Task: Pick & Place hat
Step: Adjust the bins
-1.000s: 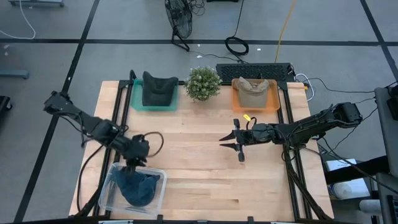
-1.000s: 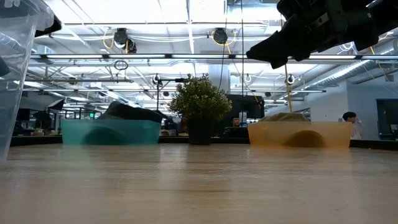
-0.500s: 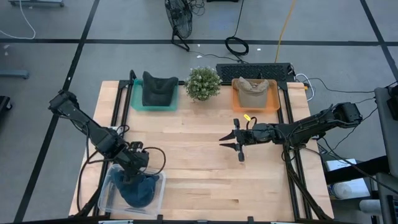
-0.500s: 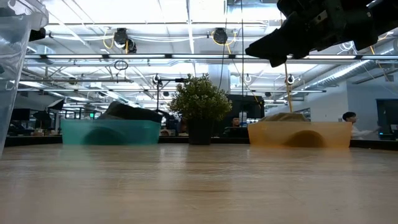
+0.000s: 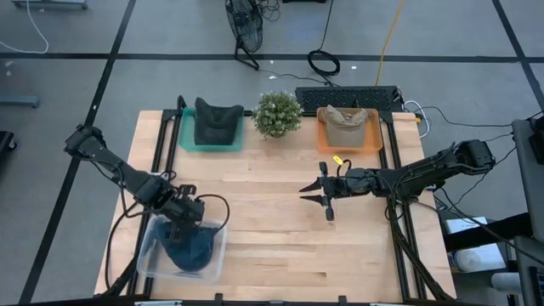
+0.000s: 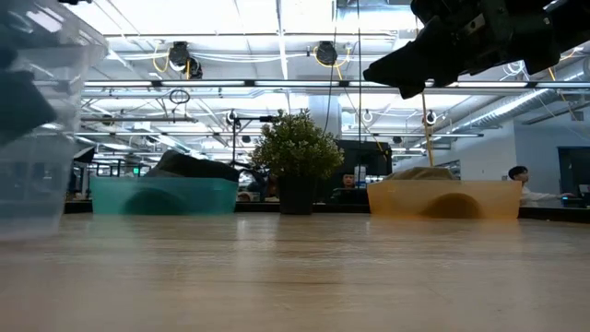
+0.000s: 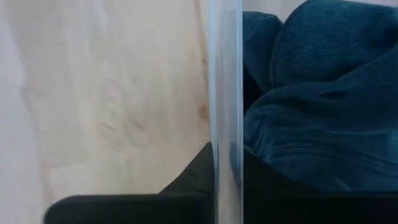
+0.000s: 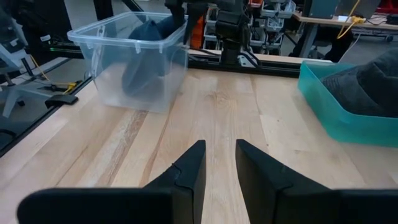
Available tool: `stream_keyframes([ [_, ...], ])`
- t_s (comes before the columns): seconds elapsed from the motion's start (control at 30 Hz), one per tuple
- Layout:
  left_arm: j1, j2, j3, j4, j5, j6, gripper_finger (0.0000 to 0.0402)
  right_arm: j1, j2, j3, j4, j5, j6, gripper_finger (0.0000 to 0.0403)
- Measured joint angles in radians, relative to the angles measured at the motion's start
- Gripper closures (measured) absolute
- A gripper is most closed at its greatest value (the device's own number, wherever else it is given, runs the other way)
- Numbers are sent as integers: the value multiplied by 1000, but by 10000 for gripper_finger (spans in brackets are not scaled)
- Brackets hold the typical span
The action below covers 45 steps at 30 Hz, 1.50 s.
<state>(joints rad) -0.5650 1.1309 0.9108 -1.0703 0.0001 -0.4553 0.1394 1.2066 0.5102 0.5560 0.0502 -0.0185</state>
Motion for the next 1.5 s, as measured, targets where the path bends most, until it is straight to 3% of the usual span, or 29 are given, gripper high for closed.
stream_keyframes([
  [0.17,55,0,0,-4,-100,95,327,0,0,0,-6,0,0,328],
  [0.3,108,0,0,-15,-159,150,336,0,0,0,-8,0,0,328],
  [0.53,191,-1,0,-19,-106,168,356,0,0,0,-19,0,0,328],
  [0.9,214,1,82,-44,-135,249,274,0,0,0,-18,0,0,328],
  [1.03,218,0,195,-91,-211,294,254,0,0,0,-15,0,0,328],
  [1.2,255,0,279,-135,-440,288,251,0,0,0,-14,-1,5,328],
  [1.27,298,0,280,-139,-408,225,257,0,0,0,-18,-1,7,328],
  [1.4,372,16,233,-144,-196,61,276,0,0,0,-39,-1,7,328],
  [1.5,373,29,181,-169,-171,55,297,0,0,0,-44,-1,5,328],
])
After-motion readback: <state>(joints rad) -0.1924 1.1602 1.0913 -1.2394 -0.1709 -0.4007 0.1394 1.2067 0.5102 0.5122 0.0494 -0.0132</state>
